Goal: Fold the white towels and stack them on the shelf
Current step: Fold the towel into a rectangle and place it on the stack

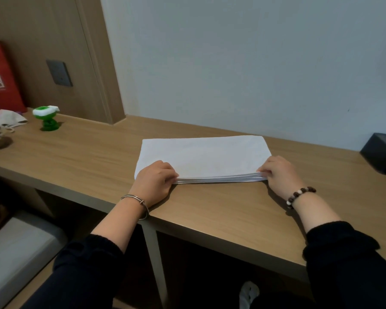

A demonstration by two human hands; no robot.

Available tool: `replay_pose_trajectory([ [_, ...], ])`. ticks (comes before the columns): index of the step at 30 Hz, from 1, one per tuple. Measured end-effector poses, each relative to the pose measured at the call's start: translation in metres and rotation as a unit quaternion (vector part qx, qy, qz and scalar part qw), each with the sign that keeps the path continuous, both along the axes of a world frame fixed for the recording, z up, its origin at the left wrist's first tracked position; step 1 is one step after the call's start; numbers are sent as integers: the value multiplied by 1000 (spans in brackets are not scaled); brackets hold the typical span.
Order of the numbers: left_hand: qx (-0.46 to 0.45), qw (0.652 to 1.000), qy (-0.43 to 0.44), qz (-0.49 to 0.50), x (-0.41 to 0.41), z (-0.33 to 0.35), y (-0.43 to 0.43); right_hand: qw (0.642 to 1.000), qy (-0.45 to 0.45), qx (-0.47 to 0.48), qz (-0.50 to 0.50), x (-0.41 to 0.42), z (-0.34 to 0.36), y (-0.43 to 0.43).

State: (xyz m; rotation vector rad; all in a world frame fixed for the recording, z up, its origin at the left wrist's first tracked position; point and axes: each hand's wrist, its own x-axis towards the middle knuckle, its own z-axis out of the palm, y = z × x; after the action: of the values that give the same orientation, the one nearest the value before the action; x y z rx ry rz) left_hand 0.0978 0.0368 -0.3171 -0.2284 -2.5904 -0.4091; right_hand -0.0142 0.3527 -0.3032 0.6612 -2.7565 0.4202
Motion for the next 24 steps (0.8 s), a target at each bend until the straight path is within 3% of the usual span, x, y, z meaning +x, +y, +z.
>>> replay_pose_trajectory([
  [7,-12,1000,25,-5,3,4,0,999,11,42,-13,1,3,-3],
  [11,-32,997,61,-18,3,9,3,991,128,-41,5,3,5,-5],
  [13,-37,997,63,-22,3,9,4,986,163,-22,20,3,4,-5],
  [17,-9,1000,24,-7,2,3,1,998,49,39,-16,-8,-4,-1],
  [24,6,1000,4,2,0,-1,-1,999,-38,-20,-25,-8,-2,7],
])
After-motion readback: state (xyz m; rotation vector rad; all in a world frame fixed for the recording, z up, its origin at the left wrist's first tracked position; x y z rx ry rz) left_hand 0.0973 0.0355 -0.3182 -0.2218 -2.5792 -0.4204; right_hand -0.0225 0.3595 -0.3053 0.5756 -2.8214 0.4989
